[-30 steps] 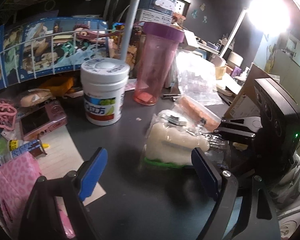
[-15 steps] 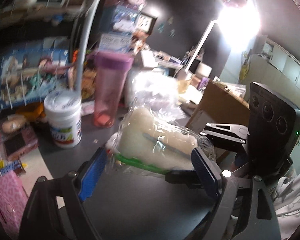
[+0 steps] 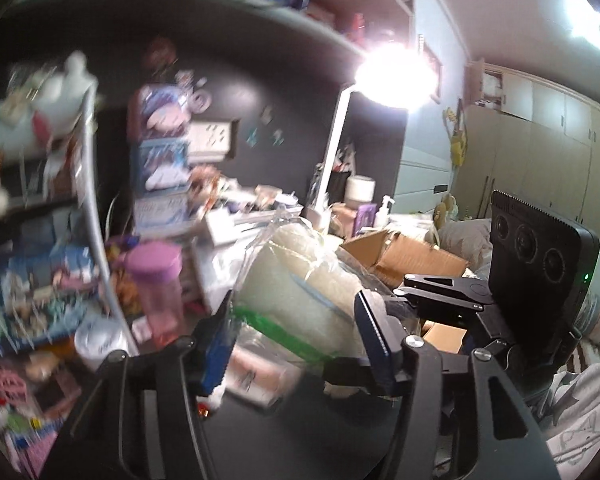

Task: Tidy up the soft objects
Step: 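Lower the bagged sponge brush into the cardboard box and open the right tool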

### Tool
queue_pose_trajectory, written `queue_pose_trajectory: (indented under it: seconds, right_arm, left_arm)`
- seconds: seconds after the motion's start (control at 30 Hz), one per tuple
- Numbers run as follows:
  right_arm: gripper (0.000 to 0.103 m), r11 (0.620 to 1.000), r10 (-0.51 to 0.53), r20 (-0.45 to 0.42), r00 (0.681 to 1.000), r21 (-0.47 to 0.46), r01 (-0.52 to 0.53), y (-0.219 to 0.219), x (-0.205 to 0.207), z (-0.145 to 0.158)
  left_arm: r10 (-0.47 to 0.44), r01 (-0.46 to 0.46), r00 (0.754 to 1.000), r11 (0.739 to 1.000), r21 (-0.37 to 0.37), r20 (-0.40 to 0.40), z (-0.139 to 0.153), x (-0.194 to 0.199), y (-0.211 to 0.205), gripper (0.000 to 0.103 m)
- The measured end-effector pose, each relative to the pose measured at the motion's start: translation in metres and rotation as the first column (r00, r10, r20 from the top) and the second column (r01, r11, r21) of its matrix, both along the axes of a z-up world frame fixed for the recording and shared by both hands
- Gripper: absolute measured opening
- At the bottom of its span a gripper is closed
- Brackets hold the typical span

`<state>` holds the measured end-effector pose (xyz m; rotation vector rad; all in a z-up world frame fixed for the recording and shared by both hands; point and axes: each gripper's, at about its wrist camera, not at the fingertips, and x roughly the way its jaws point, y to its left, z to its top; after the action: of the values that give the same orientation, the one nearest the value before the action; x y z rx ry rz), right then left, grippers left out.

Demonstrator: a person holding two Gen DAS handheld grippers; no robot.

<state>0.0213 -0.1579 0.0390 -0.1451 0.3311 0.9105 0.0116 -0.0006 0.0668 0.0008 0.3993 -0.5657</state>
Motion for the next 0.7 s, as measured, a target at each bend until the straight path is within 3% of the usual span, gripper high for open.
queue_pose_trajectory:
  seconds: [0.33,0.7]
  right_arm:
    - [0.043,0.992,-0.115,0.05,0.992,0.057,0.112,-0.065,-0.001,0.024]
    - [0.043,0.968,-0.246,-0.014,0.969,0.05,0.246,-0.134,0.032,0.002]
  left_arm:
    - [-0.099,0.096,0.993,0.994,0.057,0.058,0.032,0.012,-0.07,0.054]
    - [-0.171,0.172,0.985,0.976,0.131,-0.015,0.02,0.055,-0.153,0.054]
